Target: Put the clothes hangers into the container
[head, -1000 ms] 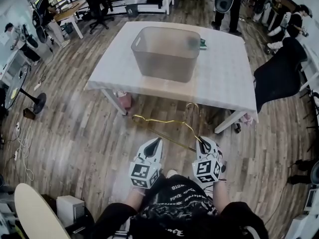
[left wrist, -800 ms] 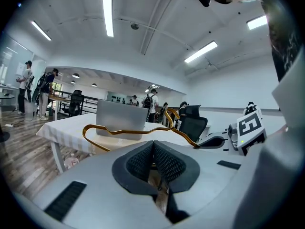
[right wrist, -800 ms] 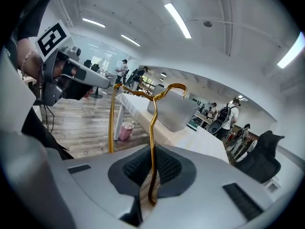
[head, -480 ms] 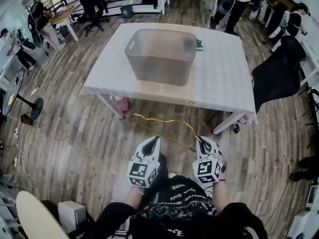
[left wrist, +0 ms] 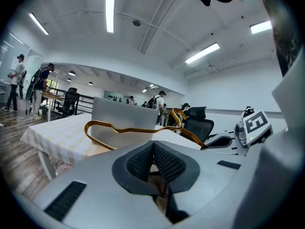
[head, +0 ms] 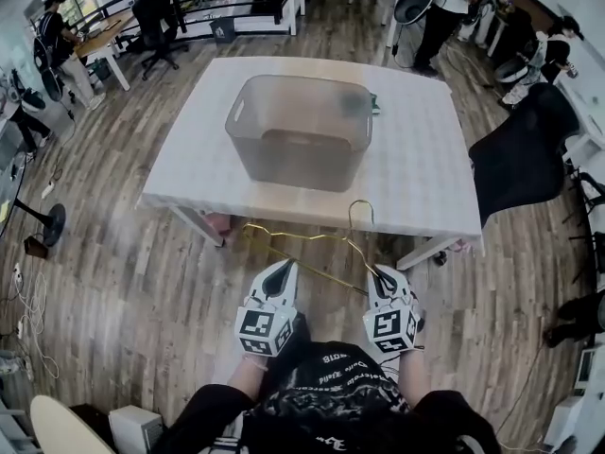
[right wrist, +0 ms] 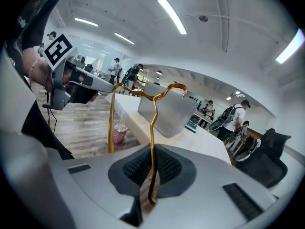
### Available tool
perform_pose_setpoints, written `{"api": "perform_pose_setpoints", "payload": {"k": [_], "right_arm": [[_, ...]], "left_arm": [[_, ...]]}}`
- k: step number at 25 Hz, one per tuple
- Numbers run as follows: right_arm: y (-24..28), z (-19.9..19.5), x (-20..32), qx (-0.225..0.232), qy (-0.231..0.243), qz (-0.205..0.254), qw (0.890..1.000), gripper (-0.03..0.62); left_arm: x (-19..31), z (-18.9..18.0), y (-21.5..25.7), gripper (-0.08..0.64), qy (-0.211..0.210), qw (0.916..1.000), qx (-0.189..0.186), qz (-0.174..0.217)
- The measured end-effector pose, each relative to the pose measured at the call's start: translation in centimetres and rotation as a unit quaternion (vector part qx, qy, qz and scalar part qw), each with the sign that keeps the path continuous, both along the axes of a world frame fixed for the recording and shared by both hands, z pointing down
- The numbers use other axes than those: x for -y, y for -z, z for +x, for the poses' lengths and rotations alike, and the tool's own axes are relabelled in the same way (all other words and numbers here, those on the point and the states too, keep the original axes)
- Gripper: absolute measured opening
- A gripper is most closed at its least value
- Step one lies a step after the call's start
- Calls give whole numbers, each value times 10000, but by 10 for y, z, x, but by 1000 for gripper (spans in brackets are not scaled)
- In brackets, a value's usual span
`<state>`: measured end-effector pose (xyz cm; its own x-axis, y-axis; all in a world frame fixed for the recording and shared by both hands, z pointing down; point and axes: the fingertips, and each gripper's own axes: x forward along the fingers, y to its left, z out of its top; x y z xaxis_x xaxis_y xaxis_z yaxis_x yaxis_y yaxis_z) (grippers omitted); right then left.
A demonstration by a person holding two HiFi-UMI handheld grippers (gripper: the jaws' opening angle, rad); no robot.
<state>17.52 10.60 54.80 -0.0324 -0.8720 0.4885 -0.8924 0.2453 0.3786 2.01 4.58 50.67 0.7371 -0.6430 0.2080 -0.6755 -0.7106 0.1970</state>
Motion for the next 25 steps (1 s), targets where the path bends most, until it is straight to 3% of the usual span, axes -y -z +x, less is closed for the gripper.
{"api": "perform_pose_setpoints", "payload": {"k": [4, 13, 21, 25], "right_arm": [[4, -2, 52, -44, -148, 15, 9999, 17], [26, -25, 141, -149, -369, 135, 9991, 17], [62, -37, 184, -515, -571, 324, 9965, 17], [79, -41, 192, -227, -677, 474, 9963, 17]], "left_arm": [[59, -6, 6, 20, -104, 9998, -158, -19], [163, -22, 13, 20, -299, 9994, -144, 89], [206, -36, 7, 20, -647, 9975, -271, -27], [217, -43, 9, 20, -728, 9970, -280, -11]]}}
